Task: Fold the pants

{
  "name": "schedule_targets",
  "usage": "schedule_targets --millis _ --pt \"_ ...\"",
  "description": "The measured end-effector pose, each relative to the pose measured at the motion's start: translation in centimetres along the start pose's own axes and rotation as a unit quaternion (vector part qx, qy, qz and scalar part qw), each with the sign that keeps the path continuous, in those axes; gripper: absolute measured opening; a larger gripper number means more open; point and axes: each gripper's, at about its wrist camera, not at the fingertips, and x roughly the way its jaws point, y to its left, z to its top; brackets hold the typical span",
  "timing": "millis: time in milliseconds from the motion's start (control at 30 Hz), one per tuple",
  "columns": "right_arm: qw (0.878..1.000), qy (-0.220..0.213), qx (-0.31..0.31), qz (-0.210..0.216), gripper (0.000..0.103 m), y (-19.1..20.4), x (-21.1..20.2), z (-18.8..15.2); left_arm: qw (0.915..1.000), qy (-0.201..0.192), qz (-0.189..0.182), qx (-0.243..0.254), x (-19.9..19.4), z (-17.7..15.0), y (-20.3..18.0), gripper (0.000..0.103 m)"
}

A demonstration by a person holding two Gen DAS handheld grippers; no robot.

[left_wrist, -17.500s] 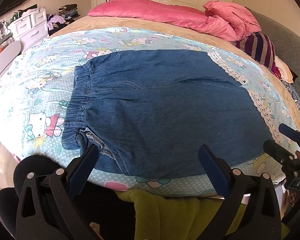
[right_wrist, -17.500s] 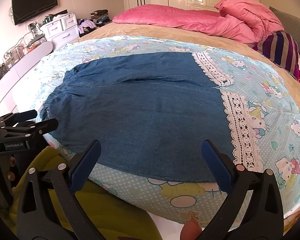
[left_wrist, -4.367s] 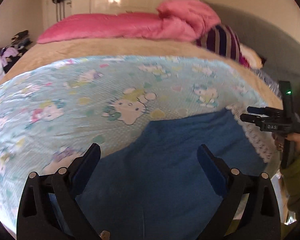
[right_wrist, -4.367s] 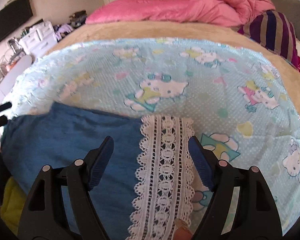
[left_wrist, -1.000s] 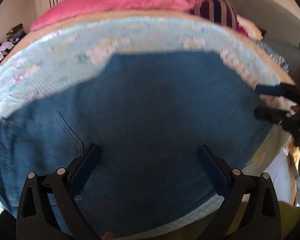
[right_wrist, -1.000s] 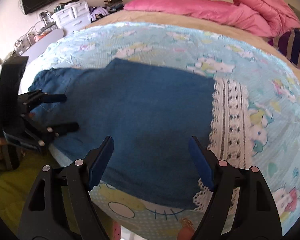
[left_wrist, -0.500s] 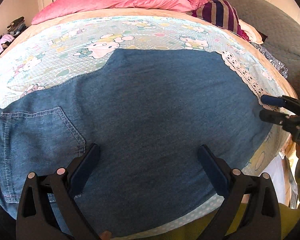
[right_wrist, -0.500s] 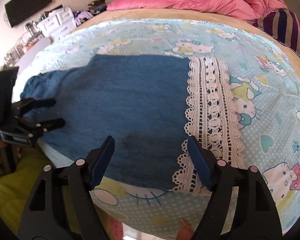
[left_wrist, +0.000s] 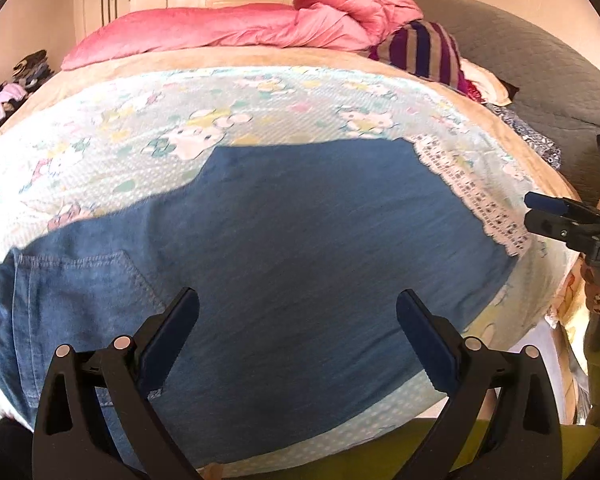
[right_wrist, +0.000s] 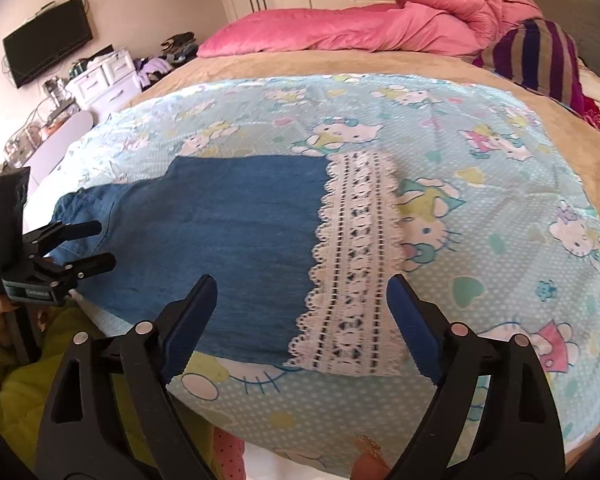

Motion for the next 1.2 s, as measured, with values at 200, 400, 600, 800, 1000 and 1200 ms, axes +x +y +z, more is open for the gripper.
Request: schedule_targets --millis 200,400,600,800,1000,1200 --pt "1.0 0.0 0.018 0.0 0.082 -1.2 -0.2 -0.5 0.9996 -0.001 -0.009 0.027 0.1 2.1 -2.1 0.099" --pt "0.999 0.005 0.04 0.009 0.082 -2.2 0.2 -1.5 0.9979 0.012 -0.016 0.062 1.8 4.8 -4.6 0.099" --pt "0.998 0.006 0.055 0.011 0.082 -2.8 0.6 -2.2 0.9945 0.026 -0.021 0.1 4.2 8.2 -6.6 0.099" --pt "0.997 0.003 0.078 0.028 0.082 -3.4 1.4 -2.6 0.9896 0.051 -0.018 0.133 8.0 10.6 -7.7 0.099" --pt "0.994 0.012 0.093 0.05 0.082 -3.2 3.0 -3.2 0.99 0.077 -0.016 0.117 11.8 12.3 -6.6 0.098" --pt "0.992 0.005 0.102 0.069 0.08 -3.5 3.5 -3.3 0.9894 0.077 -0.066 0.103 14.1 14.2 -6.4 0.097"
